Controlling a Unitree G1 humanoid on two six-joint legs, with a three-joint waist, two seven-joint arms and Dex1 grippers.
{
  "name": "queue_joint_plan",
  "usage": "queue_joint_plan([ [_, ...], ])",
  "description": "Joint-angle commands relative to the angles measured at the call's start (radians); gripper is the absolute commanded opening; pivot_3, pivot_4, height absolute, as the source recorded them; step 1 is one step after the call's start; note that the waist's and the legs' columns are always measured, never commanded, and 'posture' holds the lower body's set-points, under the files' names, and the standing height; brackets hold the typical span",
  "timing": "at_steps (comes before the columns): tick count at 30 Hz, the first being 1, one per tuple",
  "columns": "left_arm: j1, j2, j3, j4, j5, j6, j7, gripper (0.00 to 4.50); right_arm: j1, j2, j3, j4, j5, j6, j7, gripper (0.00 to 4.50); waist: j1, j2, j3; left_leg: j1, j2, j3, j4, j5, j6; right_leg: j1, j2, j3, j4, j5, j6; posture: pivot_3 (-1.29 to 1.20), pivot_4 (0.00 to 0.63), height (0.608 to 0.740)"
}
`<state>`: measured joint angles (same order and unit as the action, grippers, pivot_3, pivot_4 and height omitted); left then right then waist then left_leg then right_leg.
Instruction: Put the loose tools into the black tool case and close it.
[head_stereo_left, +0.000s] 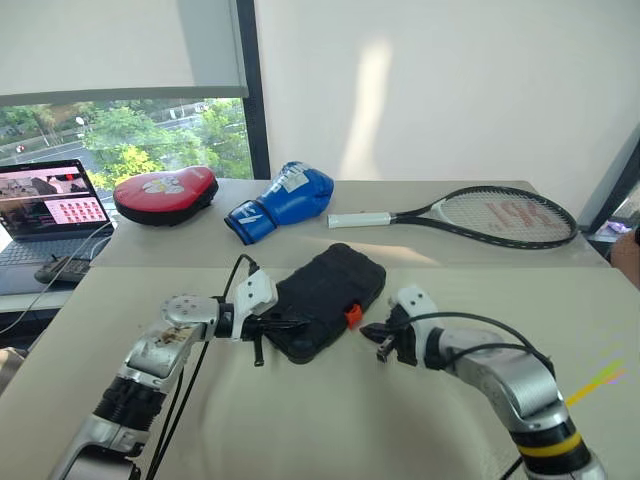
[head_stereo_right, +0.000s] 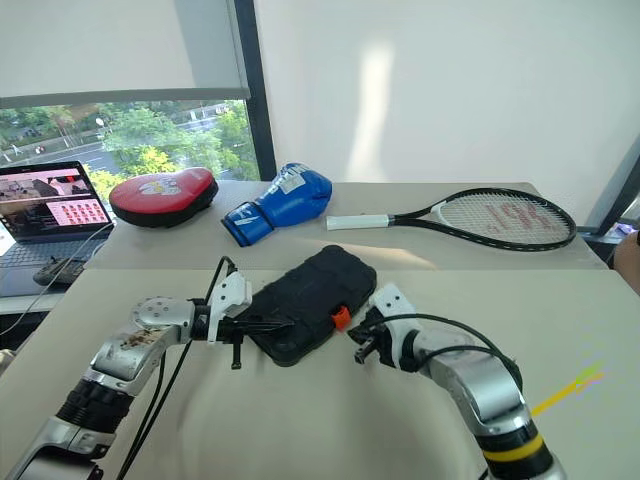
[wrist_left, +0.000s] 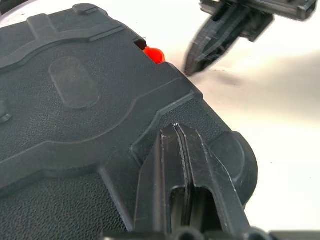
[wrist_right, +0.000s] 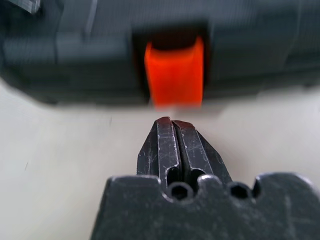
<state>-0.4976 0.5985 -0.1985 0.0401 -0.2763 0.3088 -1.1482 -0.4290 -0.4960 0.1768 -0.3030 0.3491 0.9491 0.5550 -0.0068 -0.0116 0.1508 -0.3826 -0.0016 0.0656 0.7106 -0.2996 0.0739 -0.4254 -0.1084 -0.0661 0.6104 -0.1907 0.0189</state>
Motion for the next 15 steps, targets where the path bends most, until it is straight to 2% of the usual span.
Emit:
queue_joint_plan([
  [1, 0.04, -0.001, -0.071, 0.06, 0.056, 0.039, -0.006, 0.0, -0.103, 0.041, 0.055, 0.13, -0.051, -0.073, 0.016, 0.01, -0.003, 0.0, 0.0, 0.001, 0.0, 0.0, 0.0, 0.0, 0.0, 0.001, 0.0, 0.0, 0.0, 0.0, 0.0, 0.0, 0.15, 0.74],
  [7, 0.048, -0.008, -0.072, 0.052, 0.054, 0.04, -0.003, 0.0, -0.172, 0.066, 0.078, 0.238, -0.086, -0.13, 0.065, 0.01, -0.009, 0.0, 0.0, 0.001, 0.0, 0.0, 0.0, 0.001, -0.001, 0.0, 0.001, 0.001, 0.001, 0.001, -0.001, 0.0, 0.15, 0.74],
  [15, 0.075, -0.016, -0.058, 0.047, 0.046, 0.033, 0.013, 0.0, -0.071, 0.061, 0.026, 0.108, -0.057, -0.129, 0.085, 0.01, -0.008, 0.0, 0.0, 0.001, 0.001, 0.0, 0.0, 0.001, -0.002, 0.0, 0.0, 0.001, 0.001, 0.001, -0.001, 0.0, 0.15, 0.74],
])
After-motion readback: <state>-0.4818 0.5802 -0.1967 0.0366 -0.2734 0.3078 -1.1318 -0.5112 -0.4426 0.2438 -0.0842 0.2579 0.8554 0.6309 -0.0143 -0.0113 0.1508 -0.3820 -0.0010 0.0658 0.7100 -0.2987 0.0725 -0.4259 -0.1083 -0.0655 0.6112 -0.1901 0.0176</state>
